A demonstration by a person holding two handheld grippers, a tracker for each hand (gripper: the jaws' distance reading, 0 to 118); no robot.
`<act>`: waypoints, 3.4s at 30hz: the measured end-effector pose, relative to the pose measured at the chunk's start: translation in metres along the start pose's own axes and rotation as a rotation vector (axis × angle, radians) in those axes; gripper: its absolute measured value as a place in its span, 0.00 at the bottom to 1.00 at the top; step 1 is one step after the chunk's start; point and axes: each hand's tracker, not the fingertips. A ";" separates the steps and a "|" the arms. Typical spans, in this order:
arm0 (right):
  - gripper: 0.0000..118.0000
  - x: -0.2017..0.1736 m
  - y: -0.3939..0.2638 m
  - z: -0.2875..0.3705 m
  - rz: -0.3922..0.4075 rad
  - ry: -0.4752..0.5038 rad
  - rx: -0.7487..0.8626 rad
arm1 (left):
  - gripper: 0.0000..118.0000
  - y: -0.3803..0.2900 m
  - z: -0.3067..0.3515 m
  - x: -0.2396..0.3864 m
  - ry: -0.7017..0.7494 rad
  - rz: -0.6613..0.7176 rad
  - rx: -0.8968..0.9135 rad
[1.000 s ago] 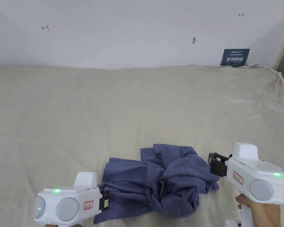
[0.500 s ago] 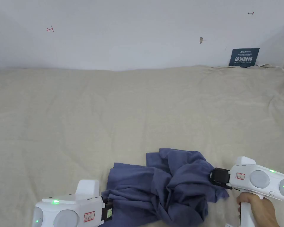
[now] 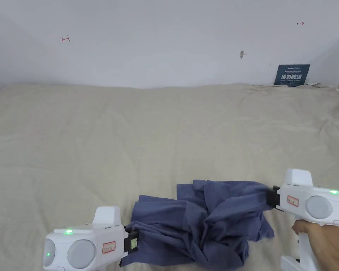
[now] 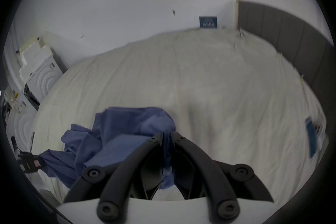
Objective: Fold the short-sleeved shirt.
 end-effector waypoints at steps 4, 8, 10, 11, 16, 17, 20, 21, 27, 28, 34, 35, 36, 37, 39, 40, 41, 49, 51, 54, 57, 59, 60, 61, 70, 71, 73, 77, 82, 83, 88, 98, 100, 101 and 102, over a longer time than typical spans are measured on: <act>0.05 -0.008 0.034 0.041 0.047 -0.010 0.118 | 0.00 0.021 0.012 -0.003 -0.003 0.017 0.059; 0.05 -0.001 0.073 0.067 0.079 -0.028 0.204 | 0.00 0.055 0.029 -0.009 0.011 0.013 0.134; 0.05 0.004 0.093 0.075 0.086 -0.036 0.230 | 0.00 0.078 0.039 -0.014 0.027 0.011 0.180; 0.05 0.006 0.104 0.080 0.093 -0.049 0.246 | 0.00 0.091 0.045 -0.017 0.035 0.013 0.205; 0.05 0.018 0.156 0.096 0.117 -0.093 0.305 | 0.00 0.160 0.079 -0.033 0.087 0.024 0.317; 0.05 0.021 0.168 0.100 0.112 -0.097 0.316 | 0.00 0.175 0.086 -0.036 0.109 0.017 0.332; 0.05 0.030 0.200 0.105 0.102 -0.109 0.343 | 0.00 0.214 0.109 -0.044 0.152 0.015 0.386; 0.05 0.032 0.211 0.107 0.102 -0.117 0.352 | 0.00 0.228 0.117 -0.048 0.156 0.030 0.406; 0.05 0.046 0.276 0.109 0.041 -0.155 0.400 | 0.00 0.309 0.159 -0.063 0.260 0.044 0.499; 0.05 0.046 0.284 0.110 0.031 -0.159 0.409 | 0.00 0.321 0.163 -0.066 0.263 0.052 0.514; 0.05 0.044 0.331 0.108 -0.011 -0.142 0.467 | 0.00 0.376 0.191 -0.063 0.315 0.048 0.615; 0.05 0.043 0.337 0.108 -0.015 -0.141 0.479 | 0.00 0.381 0.195 -0.061 0.314 0.049 0.625; 0.05 0.041 0.341 0.108 -0.014 -0.142 0.483 | 0.00 0.384 0.196 -0.060 0.317 0.048 0.627; 0.05 0.039 0.344 0.107 -0.014 -0.143 0.488 | 0.00 0.384 0.197 -0.059 0.316 0.045 0.632; 0.05 0.027 0.337 0.114 -0.017 -0.138 0.494 | 0.00 0.382 0.195 -0.060 0.318 0.043 0.632; 0.05 0.025 0.334 0.113 -0.017 -0.135 0.495 | 0.00 0.379 0.191 -0.061 0.319 0.039 0.627; 0.05 0.024 0.329 0.111 -0.015 -0.133 0.494 | 0.00 0.374 0.187 -0.062 0.321 0.037 0.618; 0.05 0.019 0.255 0.084 0.019 -0.117 0.392 | 0.00 0.308 0.133 -0.084 0.292 0.054 0.501; 0.05 0.025 0.228 0.072 0.035 -0.110 0.350 | 0.00 0.279 0.120 -0.090 0.271 0.062 0.462; 0.05 0.032 0.182 0.061 0.037 -0.104 0.281 | 0.00 0.232 0.101 -0.099 0.258 0.058 0.397; 0.05 0.037 0.130 0.053 0.033 -0.092 0.210 | 0.00 0.176 0.083 -0.107 0.267 0.054 0.305; 0.05 0.044 0.098 0.048 0.027 -0.090 0.156 | 0.00 0.141 0.072 -0.114 0.282 0.051 0.246; 0.05 0.047 0.080 0.047 0.016 -0.086 0.144 | 0.00 0.120 0.067 -0.115 0.288 0.051 0.213; 0.05 0.049 0.065 0.048 0.006 -0.084 0.117 | 0.00 0.105 0.064 -0.118 0.288 0.056 0.195; 0.05 0.065 -0.056 0.077 -0.081 -0.080 0.003 | 0.00 -0.014 0.052 -0.152 0.296 0.105 0.029; 0.05 0.067 -0.066 0.082 -0.087 -0.088 -0.011 | 0.00 -0.024 0.054 -0.154 0.292 0.116 0.019; 0.05 0.069 -0.084 0.090 -0.090 -0.090 -0.036 | 0.00 -0.043 0.059 -0.154 0.290 0.121 -0.001; 0.05 0.072 -0.116 0.106 -0.095 -0.087 -0.083 | 0.00 -0.075 0.068 -0.149 0.298 0.106 -0.045; 0.05 0.076 -0.144 0.125 -0.109 -0.082 -0.120 | 0.00 -0.098 0.086 -0.152 0.297 0.113 -0.071; 0.05 0.076 -0.148 0.127 -0.111 -0.087 -0.130 | 0.00 -0.101 0.088 -0.153 0.298 0.121 -0.077; 0.05 0.071 -0.164 0.127 -0.113 -0.106 -0.191 | 0.00 -0.111 0.089 -0.155 0.311 0.131 -0.104; 0.05 0.063 -0.176 0.092 -0.140 -0.167 -0.330 | 0.00 -0.118 0.056 -0.157 0.342 0.137 -0.193; 0.05 0.061 -0.175 0.093 -0.140 -0.169 -0.333 | 0.00 -0.118 0.055 -0.157 0.341 0.143 -0.200; 0.06 0.059 -0.174 0.095 -0.138 -0.169 -0.329 | 0.02 -0.118 0.056 -0.155 0.345 0.140 -0.196; 0.06 0.062 -0.173 0.097 -0.138 -0.167 -0.319 | 0.07 -0.116 0.056 -0.154 0.347 0.135 -0.194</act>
